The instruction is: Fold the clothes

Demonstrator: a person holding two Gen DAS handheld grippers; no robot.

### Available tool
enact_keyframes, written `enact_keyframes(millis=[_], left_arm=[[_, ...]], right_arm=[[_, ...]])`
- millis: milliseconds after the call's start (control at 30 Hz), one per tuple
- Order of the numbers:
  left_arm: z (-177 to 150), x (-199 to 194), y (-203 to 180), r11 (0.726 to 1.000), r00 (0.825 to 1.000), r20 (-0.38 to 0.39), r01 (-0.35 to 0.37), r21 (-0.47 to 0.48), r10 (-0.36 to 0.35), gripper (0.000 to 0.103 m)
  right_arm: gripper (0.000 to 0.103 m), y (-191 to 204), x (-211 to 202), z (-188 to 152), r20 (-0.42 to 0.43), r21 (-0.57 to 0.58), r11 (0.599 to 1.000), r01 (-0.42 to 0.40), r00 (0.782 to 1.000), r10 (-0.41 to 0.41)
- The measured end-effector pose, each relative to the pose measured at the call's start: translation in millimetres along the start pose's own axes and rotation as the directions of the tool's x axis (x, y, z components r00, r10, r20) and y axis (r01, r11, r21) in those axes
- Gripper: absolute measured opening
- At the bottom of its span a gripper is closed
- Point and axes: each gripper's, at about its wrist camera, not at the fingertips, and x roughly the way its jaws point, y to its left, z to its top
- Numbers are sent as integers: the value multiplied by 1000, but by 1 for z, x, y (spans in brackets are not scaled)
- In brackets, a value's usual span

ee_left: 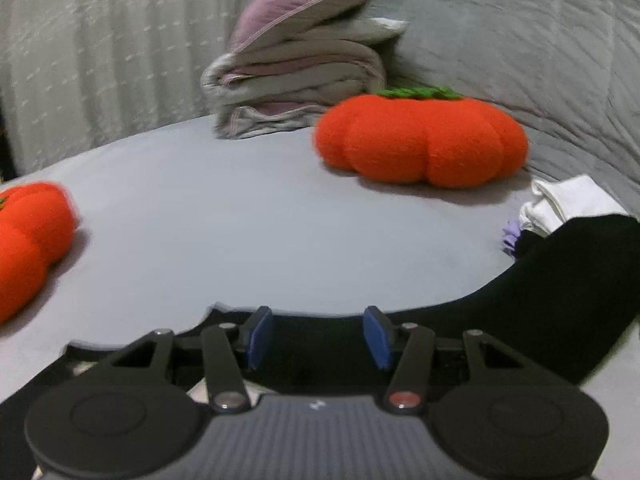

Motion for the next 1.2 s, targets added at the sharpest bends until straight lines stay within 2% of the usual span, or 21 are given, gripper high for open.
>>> enact_keyframes(millis=[33,67,133,167,200,233,267,300,367,400,500,533,600,700,867,1067,1200], left_arm=[[-3,-10,6,1000,1000,-12,-16,-24,15,55],[-9,-18,13,998,999,-34,-26,-52,24,57],[-22,-35,23,995,997,-69,-47,-89,41,58],[-30,-43,27,993,995,-81,-59,-98,51,58],[-38,-52,31,992,994,-94,-70,-107,60,58],[-45,-60,35,990,992,-106,-82,-115,70,58],[-53,-69,39,988,990,-118,-93,-123,79,58],[-61,-77,43,986,988,-130,-105,-131,88,58],[-78,-92,51,981,984,-136,-136,-137,117,58],[-86,-98,56,979,982,-141,-147,-142,127,58],[-103,-98,73,969,972,-178,-183,-168,153,58],[-106,-96,75,966,970,-181,-192,-173,161,58],[-111,-93,80,960,966,-187,-211,-183,177,58],[-116,-89,85,953,961,-192,-235,-189,199,58],[-117,-89,80,954,958,-190,-246,-169,213,59],[-119,-90,79,946,954,-192,-267,-184,232,60],[-120,-92,75,943,949,-192,-283,-174,249,60]], right_arm=[[81,-2,-4,1,10,12,1000,17,1000,-18],[81,-2,-8,2,19,31,999,-15,1000,14],[81,-1,-21,2,33,89,983,-162,987,160],[80,5,-26,2,24,119,957,-264,965,263],[72,15,-32,2,9,141,915,-377,925,380],[66,28,-38,1,-8,149,863,-483,872,489],[53,44,-45,-1,-29,148,803,-577,809,587],[40,65,-53,-6,-62,132,743,-656,743,666],[23,107,-68,-16,-132,109,599,-793,586,799],[20,128,-76,-22,-163,85,539,-838,522,837],[20,187,-102,-45,-230,-71,464,-883,467,854],[20,201,-107,-51,-249,-99,449,-888,459,853],[20,223,-114,-64,-280,-136,442,-886,463,841],[20,238,-126,-82,-300,-190,462,-866,500,813],[20,251,-117,-94,-339,-242,484,-841,541,770],[21,243,-124,-89,-346,-240,502,-831,557,755],[22,243,-145,-93,-364,-259,473,-842,539,759]])
